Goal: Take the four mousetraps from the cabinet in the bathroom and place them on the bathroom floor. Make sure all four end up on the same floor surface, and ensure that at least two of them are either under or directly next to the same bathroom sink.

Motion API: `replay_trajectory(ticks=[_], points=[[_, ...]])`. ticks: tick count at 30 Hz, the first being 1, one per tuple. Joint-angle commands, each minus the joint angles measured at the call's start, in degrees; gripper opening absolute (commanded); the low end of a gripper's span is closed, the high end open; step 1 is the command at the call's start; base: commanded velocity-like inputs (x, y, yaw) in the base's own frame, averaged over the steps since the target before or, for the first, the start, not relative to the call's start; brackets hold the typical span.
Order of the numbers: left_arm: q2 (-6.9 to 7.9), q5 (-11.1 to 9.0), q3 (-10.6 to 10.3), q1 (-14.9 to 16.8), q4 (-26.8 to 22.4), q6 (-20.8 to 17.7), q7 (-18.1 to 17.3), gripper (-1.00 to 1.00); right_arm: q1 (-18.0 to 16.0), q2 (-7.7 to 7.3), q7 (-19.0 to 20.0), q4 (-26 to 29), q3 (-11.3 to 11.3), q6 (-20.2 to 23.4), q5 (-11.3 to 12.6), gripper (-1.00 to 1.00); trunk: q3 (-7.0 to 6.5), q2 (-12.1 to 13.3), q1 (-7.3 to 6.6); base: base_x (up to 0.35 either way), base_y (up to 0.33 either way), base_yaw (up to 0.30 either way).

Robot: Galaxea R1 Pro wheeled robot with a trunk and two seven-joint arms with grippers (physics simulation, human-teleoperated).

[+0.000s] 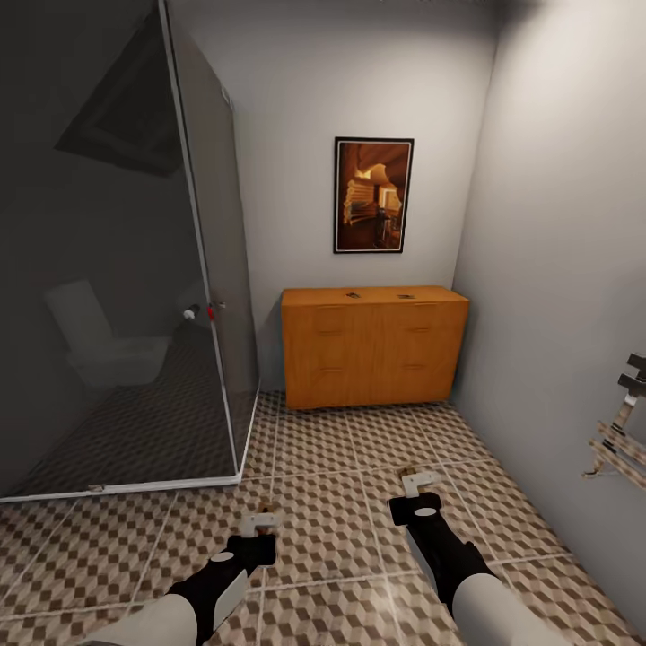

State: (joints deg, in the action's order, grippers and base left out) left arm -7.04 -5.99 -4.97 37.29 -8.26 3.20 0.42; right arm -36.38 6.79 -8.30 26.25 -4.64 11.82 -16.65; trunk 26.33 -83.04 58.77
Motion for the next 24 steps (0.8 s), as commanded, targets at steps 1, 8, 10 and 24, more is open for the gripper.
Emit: replay_trajectory(ticks=[1,8,10,24], points=[[0.01,-0.5,-0.5,0.1,0.1,0.2,0.0,-1.00,0.0,0.07,0.1,0.1,-0.4,0.3,-0.5,-1.00,0.03,0.0,-0.04,-0.344,0.000,0.274],[0.01,-0.5,-0.5,0.1,0.1,0.2,0.0,-1.00,0.0,0.07,0.1,0.1,-0.4,0.3,-0.5,-1.00,-0.17,0.0,-0.04,-0.335,0.000,0.274],[0.01,-0.5,-0.4,0.1,0.1,0.2,0.0,-1.00,0.0,0.07,0.1,0.1,-0.4,0.3,-0.5,-1.00,-0.23,0.0,-0.04,-0.245,0.000,0.274],[1.19,-0.4,-0.4,0.1,0.0,0.3,0.3,-1.00,0.0,0.19,0.1,0.0,-0.4,0.3,-0.5,-1.00,-0.63,0.0,-0.04,-0.036,0.000,0.274]])
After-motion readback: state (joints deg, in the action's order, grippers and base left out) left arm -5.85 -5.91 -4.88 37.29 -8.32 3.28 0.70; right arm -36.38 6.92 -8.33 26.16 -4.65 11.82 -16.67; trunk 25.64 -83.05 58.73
